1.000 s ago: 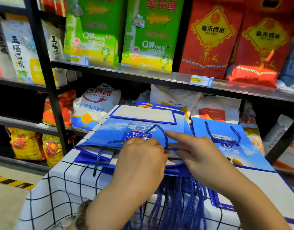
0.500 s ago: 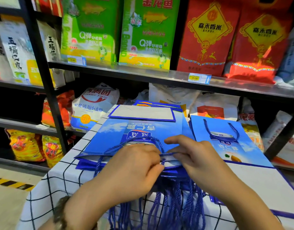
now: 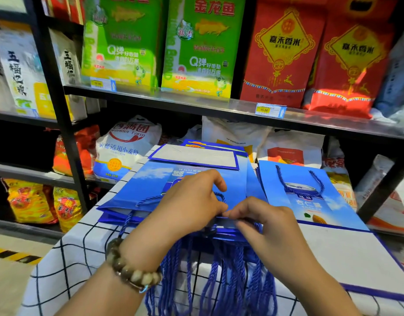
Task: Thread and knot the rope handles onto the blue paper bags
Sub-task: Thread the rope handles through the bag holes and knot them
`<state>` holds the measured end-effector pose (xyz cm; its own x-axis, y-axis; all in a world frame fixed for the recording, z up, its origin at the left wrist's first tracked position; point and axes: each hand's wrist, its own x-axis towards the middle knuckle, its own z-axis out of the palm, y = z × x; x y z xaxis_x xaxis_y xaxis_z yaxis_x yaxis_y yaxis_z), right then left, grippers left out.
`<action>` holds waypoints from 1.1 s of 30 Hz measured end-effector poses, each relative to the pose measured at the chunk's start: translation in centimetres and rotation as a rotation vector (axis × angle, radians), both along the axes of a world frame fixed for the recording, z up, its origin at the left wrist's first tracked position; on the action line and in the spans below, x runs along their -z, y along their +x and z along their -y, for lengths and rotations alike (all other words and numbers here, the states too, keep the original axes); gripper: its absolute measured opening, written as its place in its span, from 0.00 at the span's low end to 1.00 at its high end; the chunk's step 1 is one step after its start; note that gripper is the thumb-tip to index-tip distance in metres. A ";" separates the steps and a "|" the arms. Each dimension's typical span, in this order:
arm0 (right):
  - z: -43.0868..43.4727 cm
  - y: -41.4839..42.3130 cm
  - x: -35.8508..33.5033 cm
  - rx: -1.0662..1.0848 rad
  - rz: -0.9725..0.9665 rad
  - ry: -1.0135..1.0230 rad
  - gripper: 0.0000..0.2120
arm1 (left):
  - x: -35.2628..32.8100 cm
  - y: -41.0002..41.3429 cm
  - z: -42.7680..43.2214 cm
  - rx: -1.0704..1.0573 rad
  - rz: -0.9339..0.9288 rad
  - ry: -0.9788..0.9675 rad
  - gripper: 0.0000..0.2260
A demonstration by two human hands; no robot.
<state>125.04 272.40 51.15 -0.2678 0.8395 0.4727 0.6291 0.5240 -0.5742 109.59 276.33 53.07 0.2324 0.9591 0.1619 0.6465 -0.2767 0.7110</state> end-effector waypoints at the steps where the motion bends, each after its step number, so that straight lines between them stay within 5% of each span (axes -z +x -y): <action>1: 0.0 0.0 0.0 -0.008 0.004 0.001 0.15 | 0.1 0.1 0.0 -0.003 -0.002 0.004 0.10; 6: 0.2 0.4 0.1 -0.069 0.013 -0.005 0.23 | -0.2 -0.2 -0.1 -0.215 0.008 0.218 0.09; 9: 0.3 0.6 0.2 -0.066 0.013 -0.037 0.25 | -0.7 -1.1 -0.2 -0.207 -0.048 0.175 0.06; 14: 0.4 0.9 0.0 -0.059 0.001 -0.055 0.24 | -1.7 -5.0 -0.2 -0.378 -0.682 0.238 0.17; 17: 0.3 1.1 0.1 -0.055 0.030 -0.040 0.23 | -1.2 -6.4 -0.2 -0.369 -0.884 0.109 0.18; 26: -0.1 1.7 0.2 -0.114 0.113 -0.051 0.19 | -0.2 -7.5 -2.7 -0.459 -0.724 0.179 0.12; 33: -0.6 1.9 -2.1 -0.166 -0.150 -0.257 0.04 | 1.2 -10.1 -3.3 -0.491 -0.621 0.101 0.17</action>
<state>126.91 272.96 53.23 -0.3545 0.8871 0.2957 0.4457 0.4383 -0.7805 99.44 279.61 51.87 -0.1366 0.9628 0.2331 0.9810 0.0987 0.1673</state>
